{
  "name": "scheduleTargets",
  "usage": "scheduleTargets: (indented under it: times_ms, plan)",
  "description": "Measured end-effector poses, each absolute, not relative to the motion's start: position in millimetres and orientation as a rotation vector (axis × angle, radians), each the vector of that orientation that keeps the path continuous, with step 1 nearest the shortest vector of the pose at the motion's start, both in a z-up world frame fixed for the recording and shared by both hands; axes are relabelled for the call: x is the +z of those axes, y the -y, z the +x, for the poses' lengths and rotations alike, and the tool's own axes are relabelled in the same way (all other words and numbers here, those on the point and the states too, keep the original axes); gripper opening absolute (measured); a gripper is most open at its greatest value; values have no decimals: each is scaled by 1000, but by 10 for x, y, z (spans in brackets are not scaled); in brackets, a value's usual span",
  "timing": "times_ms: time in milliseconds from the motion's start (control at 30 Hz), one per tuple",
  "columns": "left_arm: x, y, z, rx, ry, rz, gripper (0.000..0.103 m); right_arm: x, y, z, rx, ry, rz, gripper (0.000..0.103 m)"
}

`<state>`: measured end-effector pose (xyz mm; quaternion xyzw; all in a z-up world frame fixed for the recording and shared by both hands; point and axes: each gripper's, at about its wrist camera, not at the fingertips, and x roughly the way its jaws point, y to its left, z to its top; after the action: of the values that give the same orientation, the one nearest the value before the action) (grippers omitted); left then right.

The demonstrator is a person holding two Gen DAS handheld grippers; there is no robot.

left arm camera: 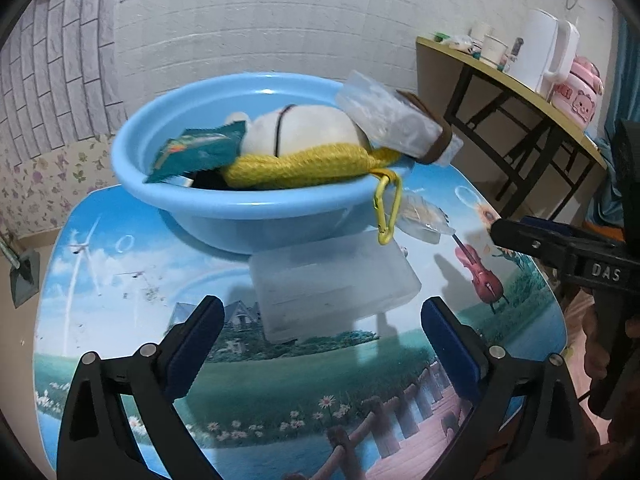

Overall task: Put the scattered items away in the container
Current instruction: 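Move the right tool to the clear bag of cotton swabs and grasp it, then grasp the flat clear plastic box with the left tool while the right tool holds the swab bag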

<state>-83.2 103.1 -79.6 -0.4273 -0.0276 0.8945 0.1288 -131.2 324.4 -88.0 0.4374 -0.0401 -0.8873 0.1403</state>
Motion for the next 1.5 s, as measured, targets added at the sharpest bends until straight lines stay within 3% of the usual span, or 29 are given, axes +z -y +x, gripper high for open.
scheduleTargets:
  times_ms: [767,800,933,1067,1133,1300,1500]
  plan:
    - [-1048,-1121,-1138,2512,66,-1311,99,-1285,-2910,-1929,-2462,-20,1340,84]
    - [-1047,-1130,-1149,2515,58,-1312,99,-1299,-2908,-1947,-2450,-11,1345,83]
    - [-1048,-1157,-1181,2515,51,-1312,99,-1382,-2877,-1969,-2416,-18,1379,53]
    - [-1069,-1161,-1179,2514,41,-1314,99,-1401,-2882,-1924,-2388,-15,1367,46]
    - [-1078,-1175,-1179,2514,38,-1318,99,-1409,-2875,-1897,-2382,-23,1364,36]
    - [-1075,-1232,-1179,2516,36,-1315,99,-1404,-2855,-1768,-2336,-12,1358,29]
    - [-1098,-1217,-1089,2533,4,-1319,100,-1382,-2762,-1572,-2284,-4,1351,29]
